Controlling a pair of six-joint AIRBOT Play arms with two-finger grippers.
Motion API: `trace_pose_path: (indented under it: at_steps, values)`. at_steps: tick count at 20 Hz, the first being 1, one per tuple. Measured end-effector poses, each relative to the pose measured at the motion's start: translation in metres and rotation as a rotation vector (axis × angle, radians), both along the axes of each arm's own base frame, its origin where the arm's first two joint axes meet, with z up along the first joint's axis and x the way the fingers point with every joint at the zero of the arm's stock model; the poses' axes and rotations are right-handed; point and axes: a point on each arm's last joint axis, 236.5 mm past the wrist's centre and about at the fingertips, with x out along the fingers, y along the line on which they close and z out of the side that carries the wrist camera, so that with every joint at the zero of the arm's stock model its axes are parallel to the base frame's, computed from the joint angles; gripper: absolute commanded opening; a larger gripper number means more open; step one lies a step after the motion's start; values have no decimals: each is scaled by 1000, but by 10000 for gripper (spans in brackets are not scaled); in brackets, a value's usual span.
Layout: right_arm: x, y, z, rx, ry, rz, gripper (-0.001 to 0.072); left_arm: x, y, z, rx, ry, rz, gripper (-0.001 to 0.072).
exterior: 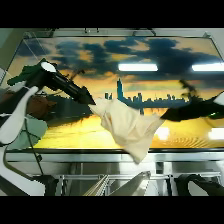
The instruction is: Fold the shirts.
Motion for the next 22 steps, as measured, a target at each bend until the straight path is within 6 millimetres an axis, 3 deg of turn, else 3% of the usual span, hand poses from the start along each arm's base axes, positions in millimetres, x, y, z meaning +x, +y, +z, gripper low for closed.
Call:
trace_pose_path:
  at_steps: [3, 7, 10, 12, 15, 19, 22]
  values:
    - [30, -37, 93, 43, -255, -126, 20, 2, 25, 75, -18, -156, 74, 10]
    - [21, -42, 210, 100, -616, -152, 19, -31, 33, 175, -55, -416, 98, 19]
    - [7, -39, 242, 82, -721, -152, 20, -71, 30, 219, -48, -561, 65, 20]
    - [-2, -29, 241, 92, -702, -114, 20, -93, 27, 228, -38, -605, 49, 20]
    - [-13, -6, 216, 163, -581, -45, 20, -116, 21, 202, -39, -549, 36, 20]
    - [-10, 18, 143, 271, -353, -21, 21, -125, 13, 120, -36, -360, 49, 18]
    - [2, 21, 77, 288, -192, -72, 22, -115, 12, 57, -17, -244, 78, 18]
